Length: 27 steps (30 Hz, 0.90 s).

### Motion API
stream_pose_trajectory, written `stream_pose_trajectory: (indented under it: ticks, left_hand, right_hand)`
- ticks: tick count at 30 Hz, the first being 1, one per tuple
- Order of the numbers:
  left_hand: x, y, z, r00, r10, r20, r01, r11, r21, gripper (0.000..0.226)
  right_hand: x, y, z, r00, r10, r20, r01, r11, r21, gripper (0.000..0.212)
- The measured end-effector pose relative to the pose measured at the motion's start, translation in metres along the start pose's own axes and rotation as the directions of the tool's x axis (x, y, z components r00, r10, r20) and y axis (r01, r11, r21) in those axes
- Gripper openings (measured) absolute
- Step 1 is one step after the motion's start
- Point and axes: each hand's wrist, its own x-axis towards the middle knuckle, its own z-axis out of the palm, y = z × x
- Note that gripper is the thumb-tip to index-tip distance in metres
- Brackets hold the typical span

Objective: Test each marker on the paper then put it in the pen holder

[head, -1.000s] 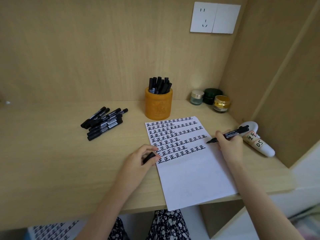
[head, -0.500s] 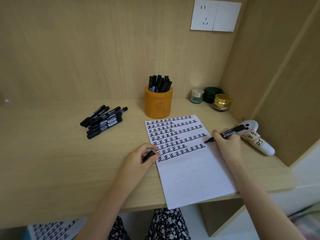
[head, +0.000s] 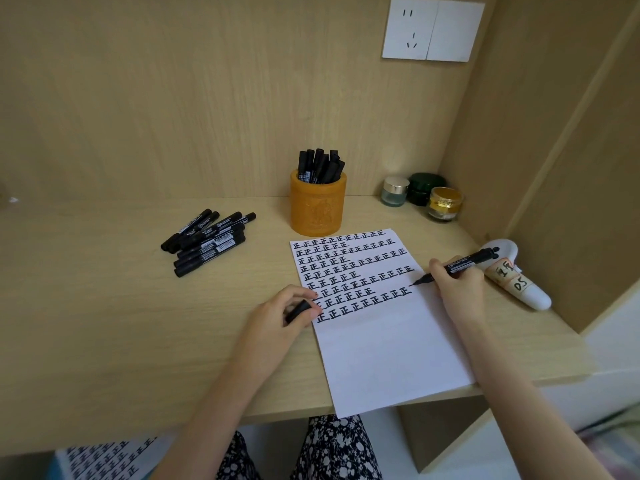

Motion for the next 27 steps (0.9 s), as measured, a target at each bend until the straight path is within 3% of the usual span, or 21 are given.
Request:
stream_pose_trajectory:
  ticks: [7, 18, 27]
  left_hand:
    - [0.0001, -0.0009, 0.0001, 1.0, -0.001, 0.0, 0.001, 1.0, -0.002, 0.022]
    - [-0.0009, -0.0003, -0.0001, 1.0, -0.003, 0.005, 0.003, 1.0, 0.004, 0.022]
    - [-0.0006, 0.0015, -0.0003, 1.0, -0.004, 0.003, 0.004, 1.0, -0.005, 0.021]
  right_hand:
    - [-0.0004, -0.0007, -0.0016, 0.999, 0.032, 0.005, -0.032, 0.999, 0.039, 0.032]
    - [0.0015, 0.0019, -0.002, 1.0, 0.007, 0.015, -0.007, 1.0, 0.005, 0.017]
    - [0.002, 0.002, -0.0019, 1.0, -0.004, 0.007, 0.004, 1.0, 0.013, 0.021]
